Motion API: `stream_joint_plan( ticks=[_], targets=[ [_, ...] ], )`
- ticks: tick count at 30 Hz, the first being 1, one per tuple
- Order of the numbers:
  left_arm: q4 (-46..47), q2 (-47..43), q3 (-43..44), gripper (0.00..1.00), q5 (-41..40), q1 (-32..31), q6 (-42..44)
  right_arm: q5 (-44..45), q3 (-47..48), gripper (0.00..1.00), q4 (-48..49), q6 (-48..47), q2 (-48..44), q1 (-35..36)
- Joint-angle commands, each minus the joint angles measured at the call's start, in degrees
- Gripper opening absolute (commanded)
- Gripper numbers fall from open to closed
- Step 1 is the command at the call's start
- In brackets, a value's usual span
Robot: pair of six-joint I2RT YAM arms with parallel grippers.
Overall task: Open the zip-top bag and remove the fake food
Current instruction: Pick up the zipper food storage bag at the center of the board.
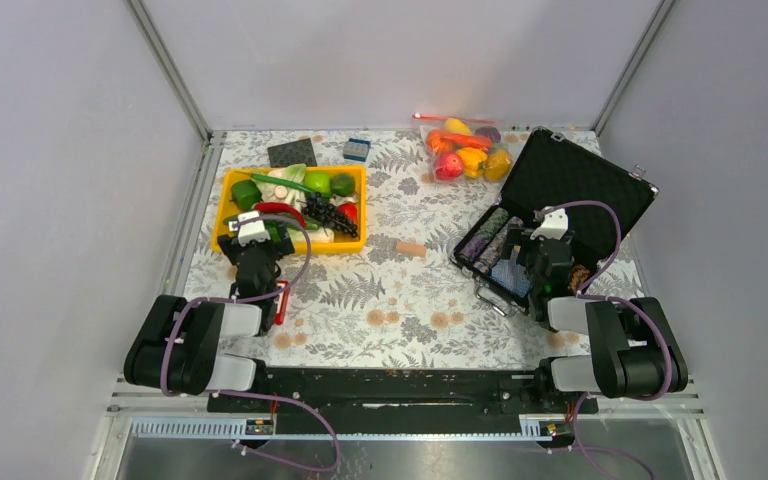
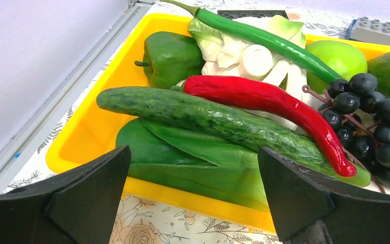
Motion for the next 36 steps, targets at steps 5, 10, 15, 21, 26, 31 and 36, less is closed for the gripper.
stream_joint_plan(
  ticks=[5,10,15,21,26,31,36],
  targets=[
    [2.54,-0.42,1.7,0.98,1.46,0.47,-0.09,0.25,1.88,0.98,2.77,-0.94,0.02,-0.11],
    [2.52,-0.45,1.69,0.98,1.51,0.47,-0.09,0.32,1.96,0.98,2.63,-0.95,0.08,-0.12],
    [2.16,-0.37,1.89,0.98,1.55,0.47,-0.18,0.29,2.1,0.98,2.46,-0.97,0.16,-0.08],
    [11.78,-0.96,-2.95,0.98,-3.33,-3.12,2.1,0.83,1.95,0.98,2.65,-0.85,0.16,-0.1],
    [21.21,-0.93,-7.58,0.98,-4.43,-6.3,6.22,0.85,1.98,0.98,2.64,-0.85,0.13,-0.12],
    [-0.72,-10.72,1.39,0.99,-20.47,-10.89,7.25,0.8,1.98,0.98,2.65,-0.87,0.15,-0.13],
    [-27.97,-19.67,12.55,0.99,-20.1,-10.81,-1.44,0.84,1.95,0.98,2.73,-0.81,0.17,-0.12]
  ],
)
